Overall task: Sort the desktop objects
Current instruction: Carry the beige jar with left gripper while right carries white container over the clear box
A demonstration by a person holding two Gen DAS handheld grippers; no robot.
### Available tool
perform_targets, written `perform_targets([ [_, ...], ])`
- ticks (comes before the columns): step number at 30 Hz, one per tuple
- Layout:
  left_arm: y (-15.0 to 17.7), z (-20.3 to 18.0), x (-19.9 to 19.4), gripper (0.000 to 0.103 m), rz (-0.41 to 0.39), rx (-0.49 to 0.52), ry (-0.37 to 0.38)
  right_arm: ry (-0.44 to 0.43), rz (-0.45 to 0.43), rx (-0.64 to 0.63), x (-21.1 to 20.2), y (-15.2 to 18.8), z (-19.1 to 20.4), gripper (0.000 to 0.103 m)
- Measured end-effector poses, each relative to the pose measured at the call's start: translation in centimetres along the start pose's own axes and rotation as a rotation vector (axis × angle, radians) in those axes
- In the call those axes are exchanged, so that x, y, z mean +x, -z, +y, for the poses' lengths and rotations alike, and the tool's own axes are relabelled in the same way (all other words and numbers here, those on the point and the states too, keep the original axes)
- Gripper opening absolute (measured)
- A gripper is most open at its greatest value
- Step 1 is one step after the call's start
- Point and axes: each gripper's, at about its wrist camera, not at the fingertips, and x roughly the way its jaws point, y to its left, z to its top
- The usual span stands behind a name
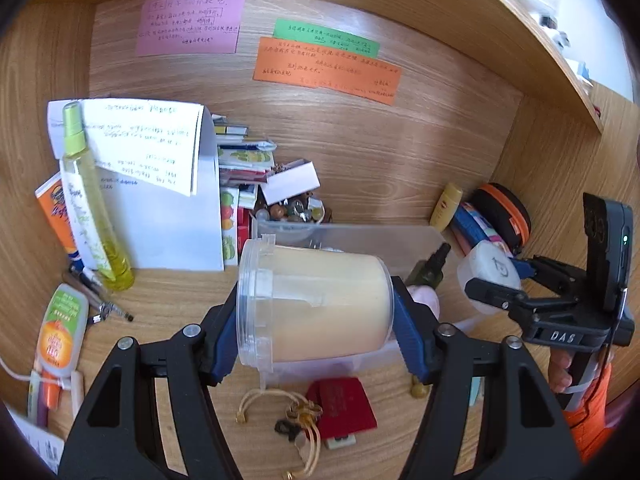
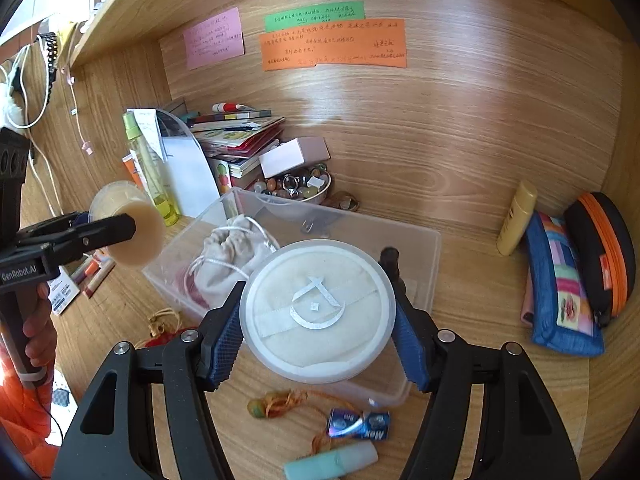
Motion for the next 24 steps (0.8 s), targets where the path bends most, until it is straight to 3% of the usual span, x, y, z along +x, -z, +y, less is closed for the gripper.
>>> perform_targets([
  [16, -4.3, 0.8, 4.5, 0.066, 0.005, 0.016, -0.025, 0.010, 0.058, -0.050, 5.2, -4.1, 0.6, 0.063],
  [24, -4.7, 0.2, 7.8, 0.066, 0.048, 0.024, -0.030, 0.036, 0.102, -0.037, 8.4, -4.1, 0.7, 0.063],
])
